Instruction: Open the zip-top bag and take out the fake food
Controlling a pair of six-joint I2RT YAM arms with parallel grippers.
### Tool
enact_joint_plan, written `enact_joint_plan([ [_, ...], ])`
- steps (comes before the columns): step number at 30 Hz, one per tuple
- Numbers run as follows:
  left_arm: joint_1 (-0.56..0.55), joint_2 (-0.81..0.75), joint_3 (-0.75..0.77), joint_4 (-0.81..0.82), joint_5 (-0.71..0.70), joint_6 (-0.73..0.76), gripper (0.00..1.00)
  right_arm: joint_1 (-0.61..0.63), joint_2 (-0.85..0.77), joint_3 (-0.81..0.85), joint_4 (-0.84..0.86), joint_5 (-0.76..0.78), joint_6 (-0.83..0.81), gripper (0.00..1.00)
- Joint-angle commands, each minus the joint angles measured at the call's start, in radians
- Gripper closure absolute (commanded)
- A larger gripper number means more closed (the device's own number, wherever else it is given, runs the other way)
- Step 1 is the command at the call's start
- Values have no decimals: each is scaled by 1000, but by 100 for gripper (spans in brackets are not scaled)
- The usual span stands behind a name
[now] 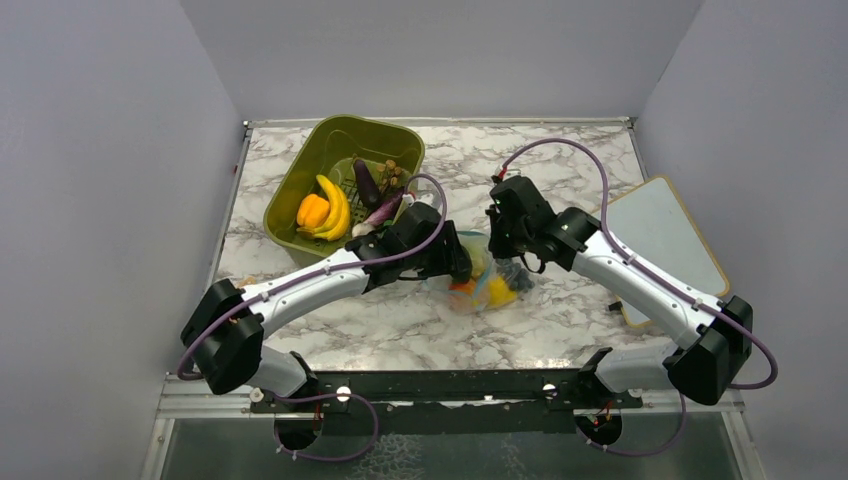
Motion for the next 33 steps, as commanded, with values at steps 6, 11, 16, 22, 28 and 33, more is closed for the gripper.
enact_joint_plan([
  [6,-1,-130,68,-97,-180,67,93,3,-53,-64,39,40,21,99],
  [11,31,-175,127,-159,-214,140,95,3,-64,-93,59,15,22,99],
  [16,192,-205,151,-168,-99,156,95,3,-74,-106,69,1,24,99],
  [22,409,-211,193,-169,52,181,96,3,-76,-103,71,-17,20,99],
  [28,550,-165,225,-168,94,198,96,3,-80,-102,79,-32,18,99],
  [33,656,-59,272,-136,85,203,96,3,-80,-100,79,-39,9,99],
])
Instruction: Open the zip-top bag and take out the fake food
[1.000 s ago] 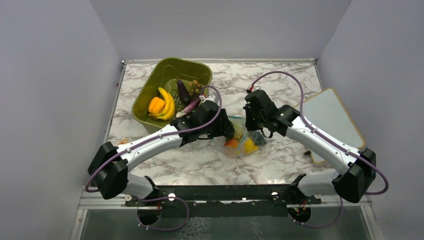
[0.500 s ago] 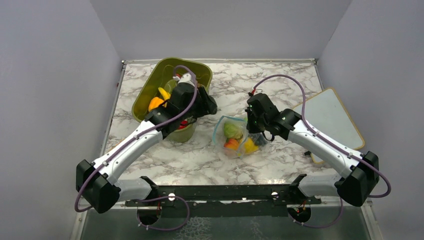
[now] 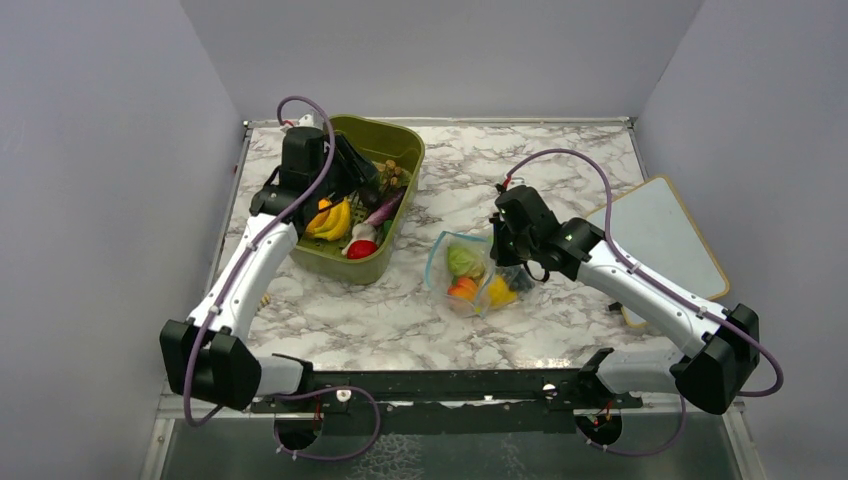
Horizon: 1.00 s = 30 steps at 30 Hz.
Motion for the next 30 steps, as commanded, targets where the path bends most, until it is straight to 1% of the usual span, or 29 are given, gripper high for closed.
enact_joint_plan([
  [1,100,129,66,35,25,15,96,3,-23,2,26,-19,-7,99],
  [4,155,227,116,56,100,-13,96,3,-18,17,14,-14,-13,99],
  [7,182,318,151,80,97,-23,95,3,-16,26,11,-21,-19,99],
  [10,211,418,236,88,102,-19,94,3,-18,25,12,-26,-20,99],
  [12,232,507,300,60,119,-3,92,3,-19,27,8,-27,-21,99],
  [16,244,626,412,10,84,23,91,3,-25,29,7,-30,-21,99],
  [21,246,709,496,-27,38,56,81,3,-25,30,2,-28,-22,99],
  [24,246,756,567,-97,40,96,63,3,-22,29,3,-28,-22,99],
  [26,245,774,612,-148,36,125,59,3,-19,29,3,-29,-24,99],
  [30,247,741,574,-166,-17,165,56,3,-11,30,9,-30,-28,99],
])
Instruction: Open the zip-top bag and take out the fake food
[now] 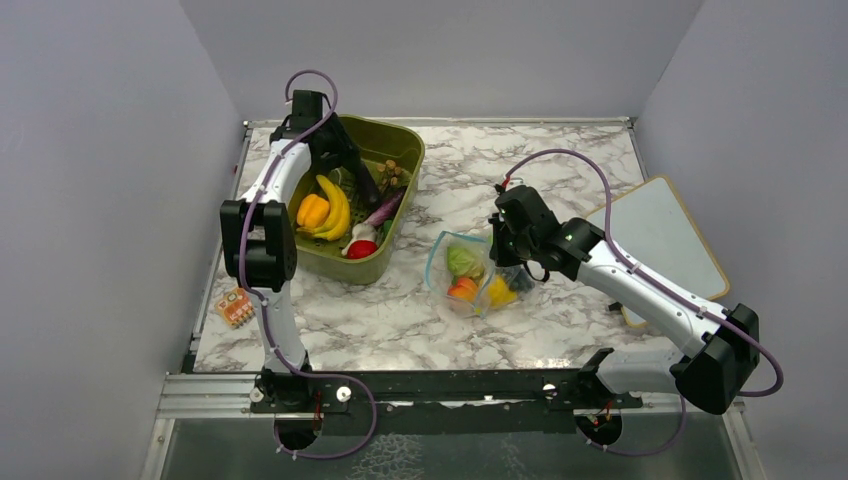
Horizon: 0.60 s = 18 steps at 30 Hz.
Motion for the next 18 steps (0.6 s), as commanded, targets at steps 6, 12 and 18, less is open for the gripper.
enact_joint_plan([
  [6,8,-44,7,-119,-71,150,57,3,1,34,11,-20,-14,99],
  [12,7,36,100,-219,-49,179,37,3,2,30,18,-22,-13,99],
  [18,7,3,88,-225,-73,177,6,3,-2,31,16,-16,-12,99],
])
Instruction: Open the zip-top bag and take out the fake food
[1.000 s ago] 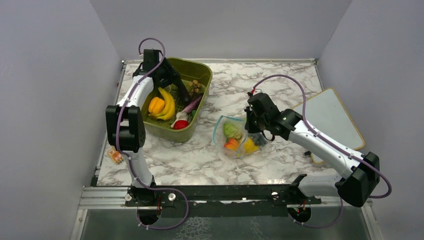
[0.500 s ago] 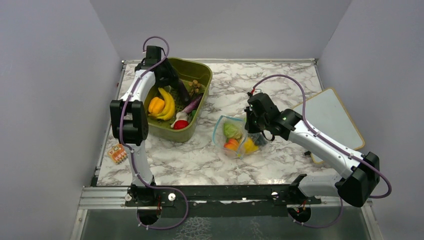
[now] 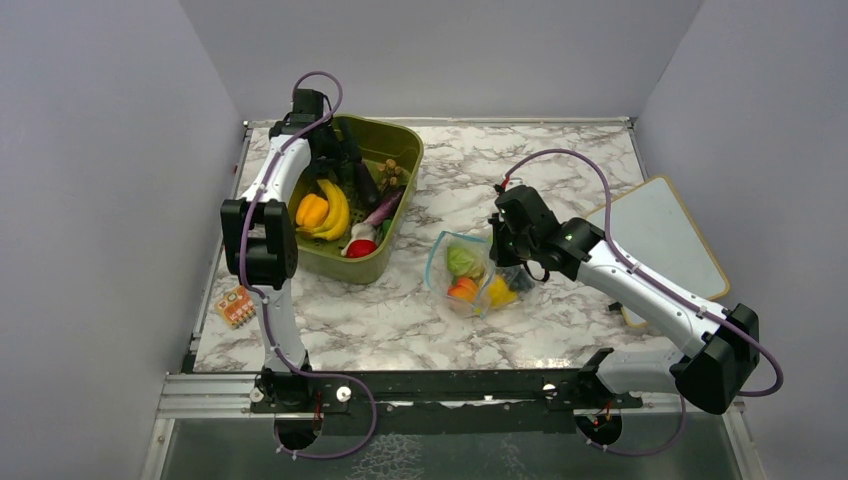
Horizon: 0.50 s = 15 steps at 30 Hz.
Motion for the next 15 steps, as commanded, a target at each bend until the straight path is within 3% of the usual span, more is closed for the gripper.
enact_joint_plan([
  [1,5,-23,24,-43,-30,21,5,3,-2,32,15,-12,-5,99],
  [9,-13,-192,-27,-13,24,1,2,3,-2,31,17,-13,-3,99],
  [15,-81,-362,-168,89,110,-5,1,3,-12,28,27,-14,3,99],
])
